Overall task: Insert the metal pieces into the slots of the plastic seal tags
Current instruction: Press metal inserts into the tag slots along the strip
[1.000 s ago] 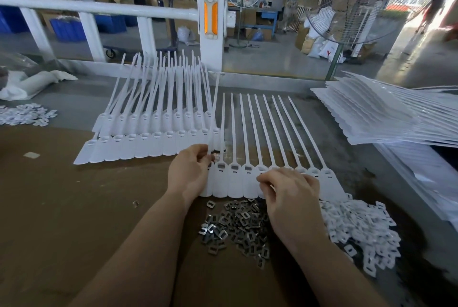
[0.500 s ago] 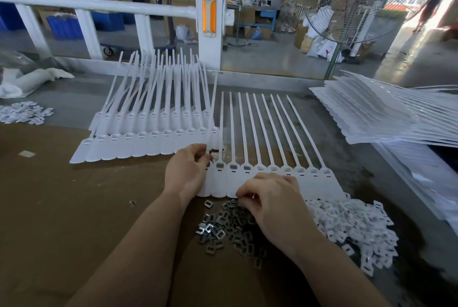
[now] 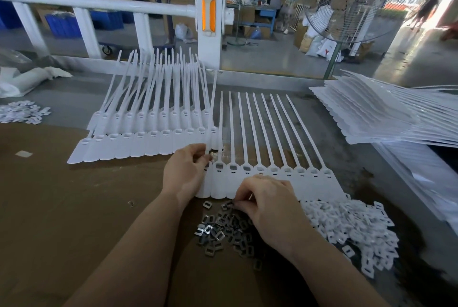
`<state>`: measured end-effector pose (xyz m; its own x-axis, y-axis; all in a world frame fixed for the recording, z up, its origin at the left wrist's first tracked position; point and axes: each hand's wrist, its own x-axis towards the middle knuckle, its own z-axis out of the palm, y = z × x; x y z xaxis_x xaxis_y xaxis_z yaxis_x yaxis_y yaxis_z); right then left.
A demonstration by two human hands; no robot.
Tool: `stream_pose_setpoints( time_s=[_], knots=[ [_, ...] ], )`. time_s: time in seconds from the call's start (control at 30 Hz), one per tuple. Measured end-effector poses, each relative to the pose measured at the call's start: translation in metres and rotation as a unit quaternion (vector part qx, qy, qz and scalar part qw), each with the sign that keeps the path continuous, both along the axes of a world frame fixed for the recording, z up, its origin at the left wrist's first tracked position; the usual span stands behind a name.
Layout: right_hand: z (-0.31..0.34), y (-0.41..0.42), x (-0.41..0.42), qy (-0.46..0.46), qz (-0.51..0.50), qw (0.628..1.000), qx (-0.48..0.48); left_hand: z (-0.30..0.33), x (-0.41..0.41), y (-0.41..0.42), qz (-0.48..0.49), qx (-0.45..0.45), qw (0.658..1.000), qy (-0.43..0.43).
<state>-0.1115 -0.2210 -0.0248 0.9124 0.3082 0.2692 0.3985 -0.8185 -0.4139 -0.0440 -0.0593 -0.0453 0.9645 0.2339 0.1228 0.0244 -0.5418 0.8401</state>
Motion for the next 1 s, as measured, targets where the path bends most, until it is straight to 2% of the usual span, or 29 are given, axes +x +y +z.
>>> stream_pose_setpoints(
  time_s=[0.17, 0.27, 0.43, 0.83, 1.0],
  knots=[
    [0.013, -0.018, 0.015, 0.037, -0.057, 0.99, 0.125, 0.0, 0.001, 0.0, -0.007, -0.024, 1.0, 0.001],
    [0.018, -0.027, 0.029, 0.058, -0.091, 0.983, 0.151, 0.0, 0.001, 0.001, -0.006, -0.041, 0.999, -0.004],
    [0.019, -0.03, 0.048, 0.091, -0.12, 0.981, 0.126, -0.003, 0.002, 0.002, 0.003, -0.059, 0.998, -0.012],
    [0.021, -0.018, 0.065, 0.152, -0.127, 0.98, -0.001, -0.006, 0.004, 0.003, 0.007, -0.062, 0.998, -0.022],
    [0.024, -0.02, 0.066, 0.14, -0.118, 0.983, 0.015, -0.005, 0.003, 0.003, 0.003, -0.058, 0.998, -0.031]
  ],
)
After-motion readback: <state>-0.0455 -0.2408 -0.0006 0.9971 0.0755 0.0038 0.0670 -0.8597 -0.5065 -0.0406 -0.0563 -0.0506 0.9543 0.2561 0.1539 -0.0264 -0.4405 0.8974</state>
